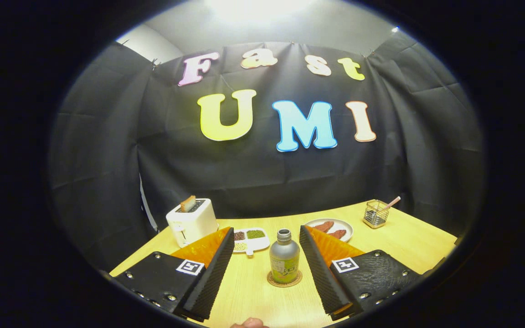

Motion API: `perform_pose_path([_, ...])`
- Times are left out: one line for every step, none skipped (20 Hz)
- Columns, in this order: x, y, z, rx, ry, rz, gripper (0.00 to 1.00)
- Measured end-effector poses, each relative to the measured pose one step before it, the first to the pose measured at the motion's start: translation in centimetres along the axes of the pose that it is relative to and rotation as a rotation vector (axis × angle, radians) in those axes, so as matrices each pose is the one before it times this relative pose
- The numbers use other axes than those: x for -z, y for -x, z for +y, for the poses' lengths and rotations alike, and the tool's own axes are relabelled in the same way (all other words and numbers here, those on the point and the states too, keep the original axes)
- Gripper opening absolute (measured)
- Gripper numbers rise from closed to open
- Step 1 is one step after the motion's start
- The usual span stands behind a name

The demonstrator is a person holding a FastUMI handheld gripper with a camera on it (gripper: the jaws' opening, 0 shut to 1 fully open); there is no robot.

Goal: Take the bottle from table, then pour the juice into the cup, finally place the bottle on the coaster

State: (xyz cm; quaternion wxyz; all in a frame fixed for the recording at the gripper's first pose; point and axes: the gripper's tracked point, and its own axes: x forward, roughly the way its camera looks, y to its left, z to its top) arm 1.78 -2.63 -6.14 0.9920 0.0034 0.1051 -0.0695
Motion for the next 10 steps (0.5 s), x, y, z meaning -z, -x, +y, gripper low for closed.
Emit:
perform_pose_path([-0.29, 0.323, 0.143, -0.00769, 0.005, -0.00464, 0.87])
perform_pose_path([-0.274, 0.385, 0.095, -0.00732, 0.00549, -0.00468, 0.87])
perform_pose_path([-0.17, 0.28, 0.03, -0.0037, 0.00349, -0.00292, 0.87])
perform_pose_path([-0.09, 0.179, 0.06, -0.00512, 0.00071, -0.00151, 0.87])
perform_pose_path([-0.184, 0.234, 0.141, -0.0057, -0.0017, -0.00216, 0.87])
perform_pose_path([-0.053, 0.247, -0.004, -0.00384, -0.00147, -0.00223, 0.87])
perform_pose_path([-0.207, 0.082, -0.066, 0.00003, -0.00031, -0.00219, 0.87])
perform_pose_path([-0.186, 0.216, 0.009, -0.00325, -0.00182, -0.00285, 0.87])
perform_pose_path([-0.31, 0.053, -0.02, -0.00162, -0.00018, -0.00602, 0.87])
perform_pose_path([-0.144, 0.183, -0.02, -0.00211, 0.00056, -0.00357, 0.87])
